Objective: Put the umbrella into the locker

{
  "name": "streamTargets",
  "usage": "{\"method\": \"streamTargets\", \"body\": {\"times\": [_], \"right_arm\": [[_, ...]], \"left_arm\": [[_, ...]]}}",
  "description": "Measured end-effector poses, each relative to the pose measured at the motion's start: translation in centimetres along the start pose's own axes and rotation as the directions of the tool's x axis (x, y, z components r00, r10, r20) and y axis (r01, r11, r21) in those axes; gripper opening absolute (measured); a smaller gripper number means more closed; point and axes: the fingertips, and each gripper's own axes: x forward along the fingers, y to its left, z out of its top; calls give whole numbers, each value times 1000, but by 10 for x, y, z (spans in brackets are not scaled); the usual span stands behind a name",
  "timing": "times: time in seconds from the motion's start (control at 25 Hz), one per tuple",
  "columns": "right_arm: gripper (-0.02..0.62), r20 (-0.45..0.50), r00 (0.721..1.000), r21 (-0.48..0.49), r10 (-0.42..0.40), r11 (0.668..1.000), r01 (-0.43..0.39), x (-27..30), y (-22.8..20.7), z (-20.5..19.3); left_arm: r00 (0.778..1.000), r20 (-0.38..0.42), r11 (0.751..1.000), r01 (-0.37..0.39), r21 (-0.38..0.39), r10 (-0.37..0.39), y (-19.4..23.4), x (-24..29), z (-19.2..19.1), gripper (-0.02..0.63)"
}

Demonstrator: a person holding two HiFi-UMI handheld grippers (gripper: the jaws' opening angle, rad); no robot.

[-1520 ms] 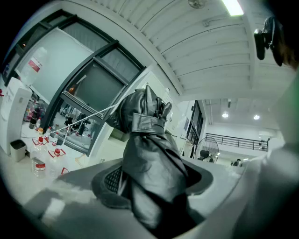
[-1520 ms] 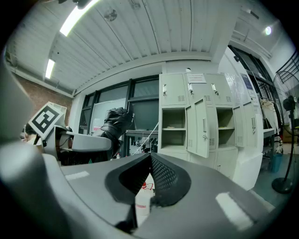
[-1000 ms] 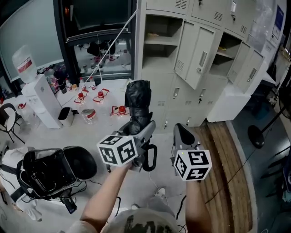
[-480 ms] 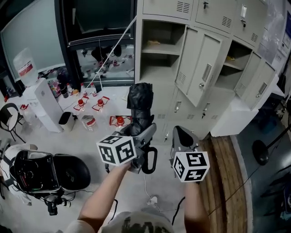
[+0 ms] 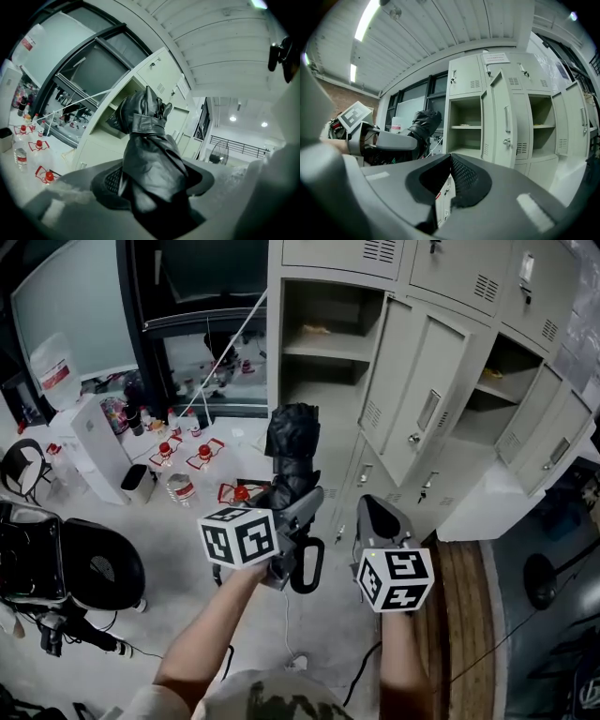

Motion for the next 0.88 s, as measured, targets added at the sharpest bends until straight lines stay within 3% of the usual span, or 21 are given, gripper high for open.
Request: {"method": "streamTargets", "body": {"times": [0.4,0.88], "right_arm": [[-2,-6,998,-9,54,998,-54,31,-20,-3],[-2,-8,999,-25,50,998,-50,93,-42,-4]], "left_arm": [[999,-29,1000,-20,-18,20,9,43,-4,291],[999,-49,1000,-4,-22,3,50,93,8,291]]}}
